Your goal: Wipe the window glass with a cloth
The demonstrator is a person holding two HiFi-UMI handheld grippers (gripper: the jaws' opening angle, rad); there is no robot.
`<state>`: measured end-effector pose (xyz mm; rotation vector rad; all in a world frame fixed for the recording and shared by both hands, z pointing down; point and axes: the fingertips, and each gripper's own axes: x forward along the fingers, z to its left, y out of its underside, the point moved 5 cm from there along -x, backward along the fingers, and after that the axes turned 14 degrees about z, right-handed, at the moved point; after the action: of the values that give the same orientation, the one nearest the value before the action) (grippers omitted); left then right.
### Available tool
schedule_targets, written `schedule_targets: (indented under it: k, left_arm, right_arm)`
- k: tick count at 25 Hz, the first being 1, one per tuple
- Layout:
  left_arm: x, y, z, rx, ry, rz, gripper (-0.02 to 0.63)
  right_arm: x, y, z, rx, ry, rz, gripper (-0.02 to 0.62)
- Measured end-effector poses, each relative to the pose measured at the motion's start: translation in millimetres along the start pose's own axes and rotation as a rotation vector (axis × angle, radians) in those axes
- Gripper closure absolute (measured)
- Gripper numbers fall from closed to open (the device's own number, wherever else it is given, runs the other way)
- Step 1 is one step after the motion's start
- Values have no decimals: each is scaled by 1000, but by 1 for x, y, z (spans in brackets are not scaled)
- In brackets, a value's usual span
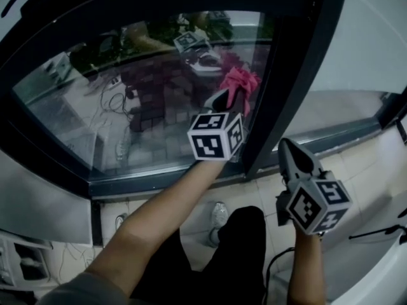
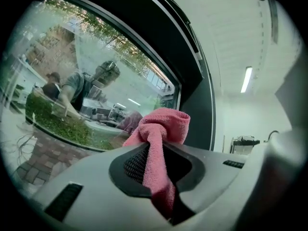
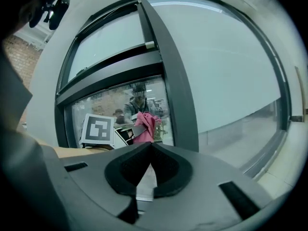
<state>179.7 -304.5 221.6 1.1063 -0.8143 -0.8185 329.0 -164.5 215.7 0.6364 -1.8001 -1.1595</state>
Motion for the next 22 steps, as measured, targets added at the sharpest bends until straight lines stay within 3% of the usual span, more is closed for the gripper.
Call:
schedule_targets:
  k: [11,22]
  left_arm:
    - [38,27,-28,-39,92,26,548]
    - [53,72,-20,-62,35,97,548]
  right_arm:
    - [3,18,-27,41,50,34,591]
    - [8,26,-33,62,58,64,591]
